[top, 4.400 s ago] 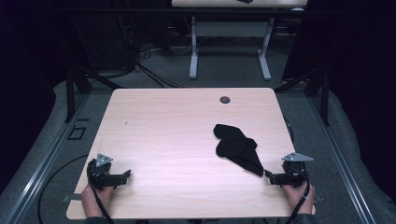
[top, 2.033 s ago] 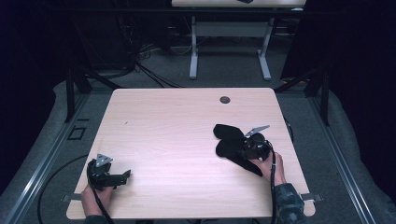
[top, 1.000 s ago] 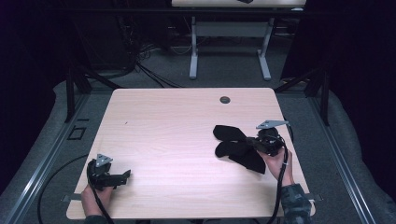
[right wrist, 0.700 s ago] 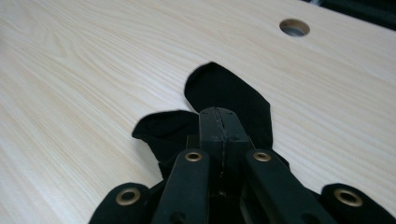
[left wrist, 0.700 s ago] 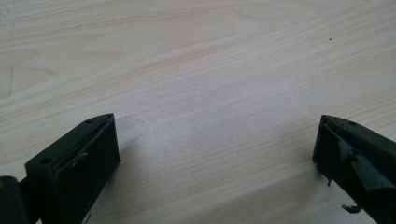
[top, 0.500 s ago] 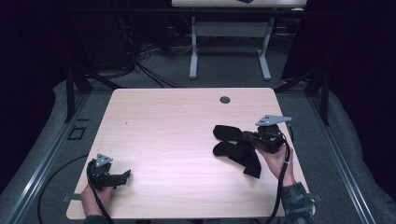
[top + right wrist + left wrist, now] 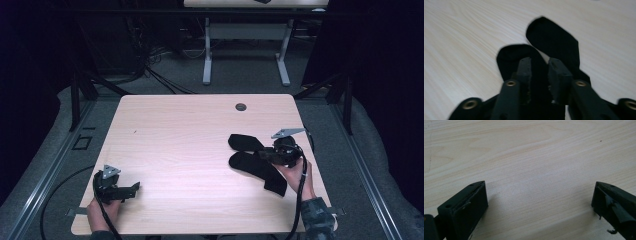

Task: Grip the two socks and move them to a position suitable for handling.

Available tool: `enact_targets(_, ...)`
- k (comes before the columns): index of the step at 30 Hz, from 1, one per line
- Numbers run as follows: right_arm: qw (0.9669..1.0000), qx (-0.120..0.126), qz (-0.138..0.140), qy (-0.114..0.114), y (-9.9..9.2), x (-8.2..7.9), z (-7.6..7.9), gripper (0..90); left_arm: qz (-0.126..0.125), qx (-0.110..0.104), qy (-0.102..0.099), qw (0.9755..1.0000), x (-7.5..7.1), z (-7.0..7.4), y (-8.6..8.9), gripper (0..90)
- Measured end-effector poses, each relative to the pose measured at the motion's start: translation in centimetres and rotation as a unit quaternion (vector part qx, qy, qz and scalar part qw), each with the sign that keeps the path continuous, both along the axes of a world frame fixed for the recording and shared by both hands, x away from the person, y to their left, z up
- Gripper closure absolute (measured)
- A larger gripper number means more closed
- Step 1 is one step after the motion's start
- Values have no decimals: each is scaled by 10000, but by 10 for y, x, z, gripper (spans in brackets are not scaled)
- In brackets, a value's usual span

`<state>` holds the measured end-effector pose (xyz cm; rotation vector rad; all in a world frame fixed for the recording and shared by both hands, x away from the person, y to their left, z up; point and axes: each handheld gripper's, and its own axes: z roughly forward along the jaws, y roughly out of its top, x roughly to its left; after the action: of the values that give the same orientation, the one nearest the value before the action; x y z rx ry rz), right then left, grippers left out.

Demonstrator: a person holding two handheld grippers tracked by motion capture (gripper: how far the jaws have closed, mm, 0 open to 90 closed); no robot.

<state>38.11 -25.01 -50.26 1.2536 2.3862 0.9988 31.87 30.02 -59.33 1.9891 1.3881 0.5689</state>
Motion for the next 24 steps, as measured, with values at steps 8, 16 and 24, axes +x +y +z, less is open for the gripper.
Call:
enact_targets(8, 9965, -392, -91, 732, -5, 10, -46, 337, -8, 10, 2, 10000, 0, 0, 0, 2)
enact_targets(16, 9945, -420, -214, 931, -8, 11, -56, 658, -7, 10, 2, 10000, 0, 0, 0, 2)
enact_targets(24, 9967, -432, -193, 655, -5, 4, -47, 862, 0, 1, 0, 10000, 0, 0, 0, 2)
